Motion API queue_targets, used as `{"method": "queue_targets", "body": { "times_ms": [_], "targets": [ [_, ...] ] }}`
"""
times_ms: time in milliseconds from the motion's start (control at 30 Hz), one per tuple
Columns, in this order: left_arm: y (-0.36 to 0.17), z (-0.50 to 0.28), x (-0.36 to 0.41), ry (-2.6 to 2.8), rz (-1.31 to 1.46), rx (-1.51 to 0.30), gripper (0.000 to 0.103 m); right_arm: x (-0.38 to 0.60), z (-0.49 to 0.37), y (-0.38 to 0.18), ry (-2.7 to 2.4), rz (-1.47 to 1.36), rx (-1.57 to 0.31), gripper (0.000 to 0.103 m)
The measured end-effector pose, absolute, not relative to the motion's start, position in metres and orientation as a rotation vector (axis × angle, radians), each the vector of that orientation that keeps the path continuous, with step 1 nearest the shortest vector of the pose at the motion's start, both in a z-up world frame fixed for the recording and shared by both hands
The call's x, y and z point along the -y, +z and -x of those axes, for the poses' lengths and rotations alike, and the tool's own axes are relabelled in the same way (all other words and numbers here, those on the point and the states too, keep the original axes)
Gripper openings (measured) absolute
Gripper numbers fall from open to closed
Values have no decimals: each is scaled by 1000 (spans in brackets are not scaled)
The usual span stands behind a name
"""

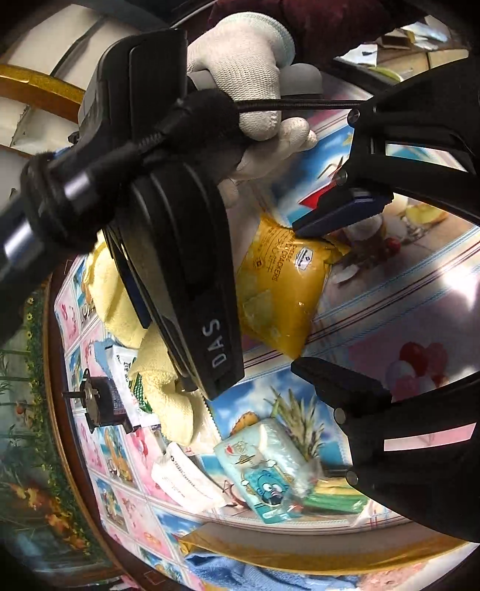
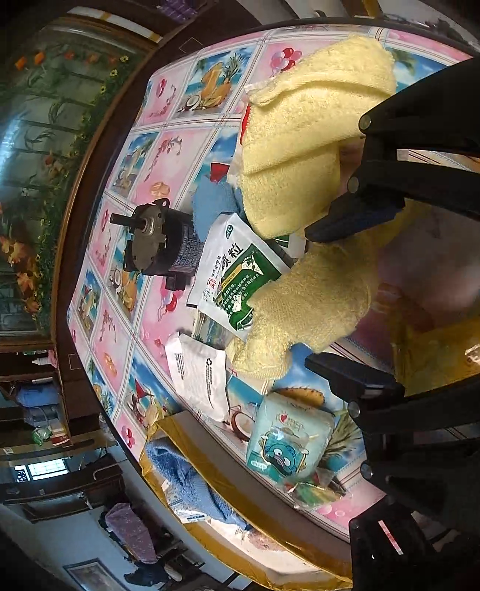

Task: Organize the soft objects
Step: 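Grasp the rolled yellow towel with the right gripper while the left grasps the yellow cracker packet, then carry the yellow towel and cracker packet to the tray and release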

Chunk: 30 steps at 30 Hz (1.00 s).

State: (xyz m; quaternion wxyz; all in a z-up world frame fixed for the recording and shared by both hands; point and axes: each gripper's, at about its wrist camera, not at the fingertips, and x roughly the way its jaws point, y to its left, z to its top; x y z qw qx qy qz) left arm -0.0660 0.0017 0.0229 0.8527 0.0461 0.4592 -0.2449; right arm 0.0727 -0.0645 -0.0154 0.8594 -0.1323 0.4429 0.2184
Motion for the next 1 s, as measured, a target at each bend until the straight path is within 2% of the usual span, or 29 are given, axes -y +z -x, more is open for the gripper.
{"method": "queue_targets", "body": {
  "times_ms": [200,267,433,800,1000],
  "targets": [
    [21,57,2,-484,-105,-948,72,63,-86,-20,444,246,-945,62],
    [20,54,7,-494,-105,-951,72,66,-86,-21,442,221,-950,50],
    [21,59,13,-555,-104,-952,72,84,-77,-14,454,139,-969,44],
    [27,69,35,-669,-218,-917,72,156,-47,9,491,-152,-932,42],
    [31,68,37,-661,-183,-950,72,176,-53,-12,426,-207,-1007,42]
  ]
}}
